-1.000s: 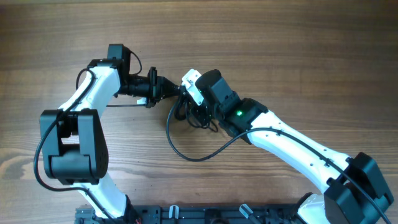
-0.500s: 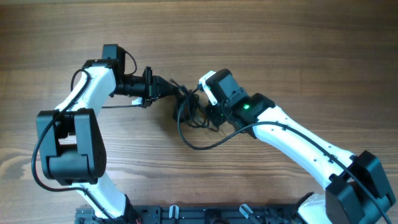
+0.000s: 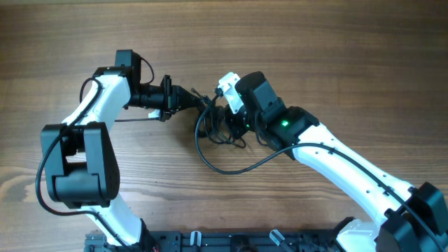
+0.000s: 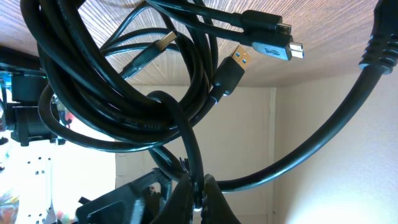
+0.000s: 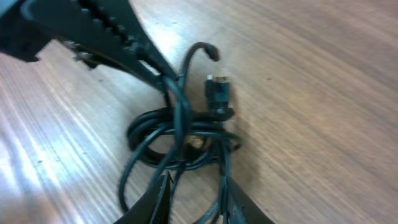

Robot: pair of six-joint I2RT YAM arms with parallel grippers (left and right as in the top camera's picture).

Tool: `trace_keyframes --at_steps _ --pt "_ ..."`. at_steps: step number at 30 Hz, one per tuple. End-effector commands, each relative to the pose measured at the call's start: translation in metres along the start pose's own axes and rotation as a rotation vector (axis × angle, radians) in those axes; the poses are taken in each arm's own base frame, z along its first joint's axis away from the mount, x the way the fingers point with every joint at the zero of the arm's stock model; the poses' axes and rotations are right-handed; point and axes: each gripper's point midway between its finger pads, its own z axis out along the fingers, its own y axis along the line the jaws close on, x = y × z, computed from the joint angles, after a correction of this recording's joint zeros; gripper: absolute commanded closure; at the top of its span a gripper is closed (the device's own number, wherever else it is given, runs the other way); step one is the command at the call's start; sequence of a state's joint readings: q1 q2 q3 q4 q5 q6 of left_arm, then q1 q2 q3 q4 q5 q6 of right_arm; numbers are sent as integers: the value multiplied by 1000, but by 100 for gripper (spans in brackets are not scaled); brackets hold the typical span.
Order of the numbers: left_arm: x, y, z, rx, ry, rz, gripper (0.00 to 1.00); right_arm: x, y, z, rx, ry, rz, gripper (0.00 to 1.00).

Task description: Untangle cables

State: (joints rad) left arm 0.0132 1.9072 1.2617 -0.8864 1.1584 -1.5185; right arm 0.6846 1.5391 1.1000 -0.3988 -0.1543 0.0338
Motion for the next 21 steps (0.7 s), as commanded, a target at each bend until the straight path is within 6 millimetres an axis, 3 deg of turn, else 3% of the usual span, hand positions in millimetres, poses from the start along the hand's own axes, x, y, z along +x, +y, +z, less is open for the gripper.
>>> trace_keyframes --at_steps 1,9,10,11,15,18,21 --pt "10 -4 -3 10 18 8 96 9 18 16 -114 41 26 71" --pt "10 -4 -3 9 18 8 96 8 12 44 -107 24 20 72" --pt "10 -4 -3 9 18 8 96 7 10 46 -96 22 19 80" --pt "10 -4 -3 9 18 8 96 7 5 46 -70 19 18 95" --pt "10 -4 -3 10 18 8 96 5 -6 46 -3 13 20 96" --pt "10 -4 -3 10 18 8 96 16 -6 44 0 56 35 96" --pt "10 -4 -3 10 18 8 96 39 -7 42 6 152 52 96"
